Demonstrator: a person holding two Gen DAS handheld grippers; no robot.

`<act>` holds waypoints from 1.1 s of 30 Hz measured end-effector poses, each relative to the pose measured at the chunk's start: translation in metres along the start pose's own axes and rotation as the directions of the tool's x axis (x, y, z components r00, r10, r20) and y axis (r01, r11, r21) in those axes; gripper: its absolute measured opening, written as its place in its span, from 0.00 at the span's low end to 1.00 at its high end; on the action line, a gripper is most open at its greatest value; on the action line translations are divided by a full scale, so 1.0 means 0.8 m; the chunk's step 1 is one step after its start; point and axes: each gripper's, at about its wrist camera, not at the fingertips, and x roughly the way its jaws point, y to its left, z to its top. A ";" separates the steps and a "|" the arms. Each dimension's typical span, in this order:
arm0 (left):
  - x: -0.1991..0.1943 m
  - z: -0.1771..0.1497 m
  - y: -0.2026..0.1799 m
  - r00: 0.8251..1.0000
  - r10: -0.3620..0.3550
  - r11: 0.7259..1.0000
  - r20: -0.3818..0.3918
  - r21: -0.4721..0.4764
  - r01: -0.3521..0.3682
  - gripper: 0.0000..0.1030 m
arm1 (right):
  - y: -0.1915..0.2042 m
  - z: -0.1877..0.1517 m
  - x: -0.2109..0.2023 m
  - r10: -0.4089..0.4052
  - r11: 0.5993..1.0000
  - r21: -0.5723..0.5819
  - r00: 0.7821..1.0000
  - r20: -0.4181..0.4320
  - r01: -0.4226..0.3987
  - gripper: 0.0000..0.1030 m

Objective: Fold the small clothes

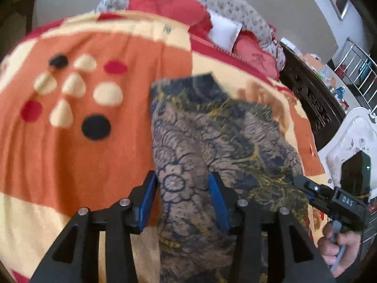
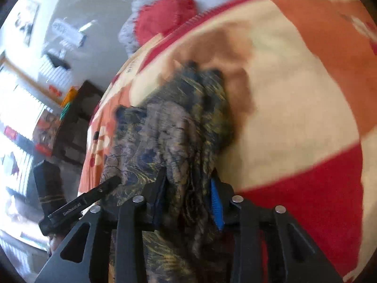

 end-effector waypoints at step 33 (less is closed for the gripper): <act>0.055 -0.014 -0.059 0.964 0.210 0.967 0.164 0.113 -0.230 0.62 | 0.119 -0.091 0.023 -0.589 0.742 -0.305 0.798 0.130 0.597 0.13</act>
